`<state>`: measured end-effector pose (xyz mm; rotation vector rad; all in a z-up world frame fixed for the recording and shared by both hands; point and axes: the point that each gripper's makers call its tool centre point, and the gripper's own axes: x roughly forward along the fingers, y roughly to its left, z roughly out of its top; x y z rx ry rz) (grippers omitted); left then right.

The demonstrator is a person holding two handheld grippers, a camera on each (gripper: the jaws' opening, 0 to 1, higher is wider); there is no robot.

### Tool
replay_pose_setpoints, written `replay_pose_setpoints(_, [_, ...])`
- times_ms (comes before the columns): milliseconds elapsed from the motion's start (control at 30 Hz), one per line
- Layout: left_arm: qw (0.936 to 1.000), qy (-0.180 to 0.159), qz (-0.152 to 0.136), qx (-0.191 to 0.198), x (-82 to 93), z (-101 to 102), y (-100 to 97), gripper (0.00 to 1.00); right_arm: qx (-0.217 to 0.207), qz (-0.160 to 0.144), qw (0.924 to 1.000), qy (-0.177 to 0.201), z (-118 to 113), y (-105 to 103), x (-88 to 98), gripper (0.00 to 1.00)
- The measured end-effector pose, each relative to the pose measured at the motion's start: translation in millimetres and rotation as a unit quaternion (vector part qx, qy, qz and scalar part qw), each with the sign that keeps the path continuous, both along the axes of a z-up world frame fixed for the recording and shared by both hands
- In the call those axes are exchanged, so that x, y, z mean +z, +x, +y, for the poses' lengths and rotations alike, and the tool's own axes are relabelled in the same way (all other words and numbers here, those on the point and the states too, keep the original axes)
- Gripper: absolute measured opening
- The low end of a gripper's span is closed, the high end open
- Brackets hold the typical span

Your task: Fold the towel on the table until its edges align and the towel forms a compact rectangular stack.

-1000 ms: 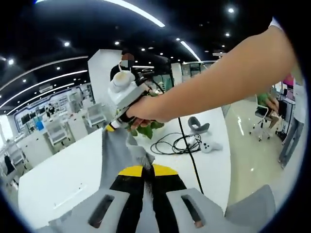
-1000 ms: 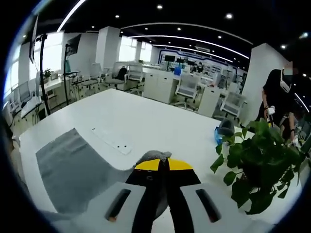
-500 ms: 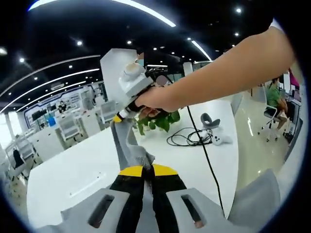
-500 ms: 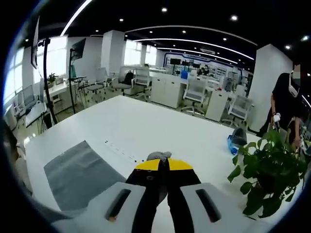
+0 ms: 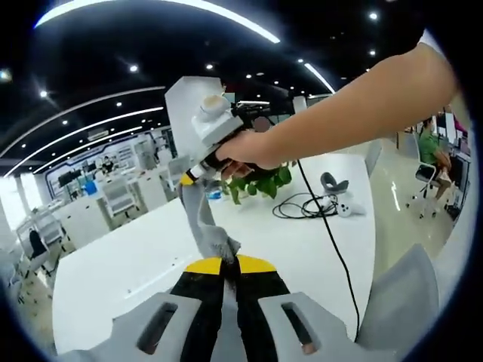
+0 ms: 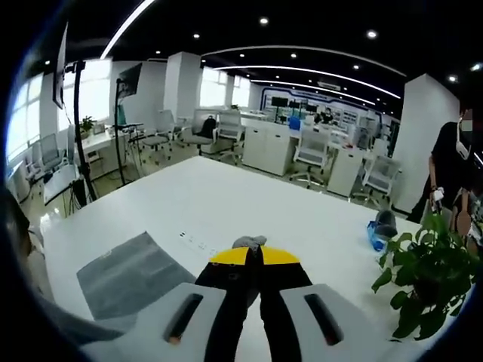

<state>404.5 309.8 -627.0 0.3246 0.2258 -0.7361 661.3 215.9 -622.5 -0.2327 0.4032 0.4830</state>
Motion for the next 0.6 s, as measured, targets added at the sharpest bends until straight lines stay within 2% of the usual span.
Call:
replay_pose_setpoints(233, [0.9998,-0.002,0.004,0.019,-6.6,33,-1.3,0.05,0.010,0.001,0.9999,0.003,25,4,-1.1,0.01])
replay_pose_setpoints(367, [0.9996,-0.002,0.010,0.025,-12.6,46,-3.1,0.05,0.018,0.003,0.9998,0.004,42,3,-2.9,0.02])
replay_pose_setpoints(600, [0.9988,-0.011,0.019,0.043,-22.8,69,-8.1,0.05,0.037,0.012,0.9992,0.001,73,4,-18.0,0.02])
